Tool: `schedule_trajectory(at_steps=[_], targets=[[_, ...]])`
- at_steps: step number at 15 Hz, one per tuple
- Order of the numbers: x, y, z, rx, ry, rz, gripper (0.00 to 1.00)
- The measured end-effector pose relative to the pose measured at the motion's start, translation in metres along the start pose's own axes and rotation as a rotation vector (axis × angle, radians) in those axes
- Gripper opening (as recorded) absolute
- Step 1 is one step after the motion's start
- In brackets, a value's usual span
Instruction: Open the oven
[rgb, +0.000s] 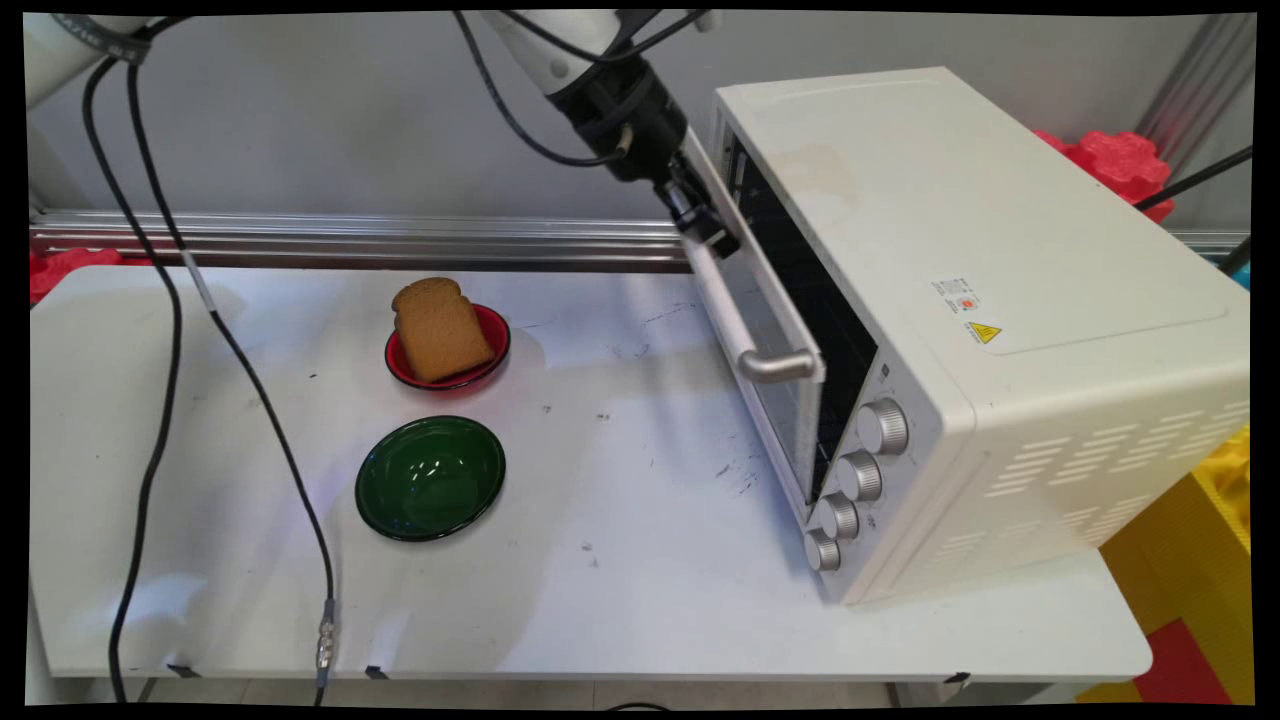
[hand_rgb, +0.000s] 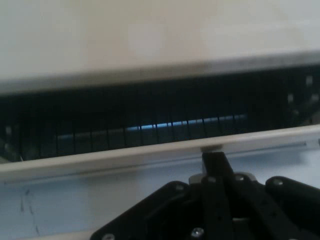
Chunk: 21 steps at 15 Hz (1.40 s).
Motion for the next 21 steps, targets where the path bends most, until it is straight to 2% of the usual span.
schedule_trajectory(at_steps=[9,14,21], targets=[[-0.058,0.004,-0.012,0.008,-0.067,-0.061,0.00],[-0.093,0.003,-0.011,0.014,-0.050,-0.065,0.00],[-0.149,0.003,-0.006,0.007,-0.021,-0.024,0.00]])
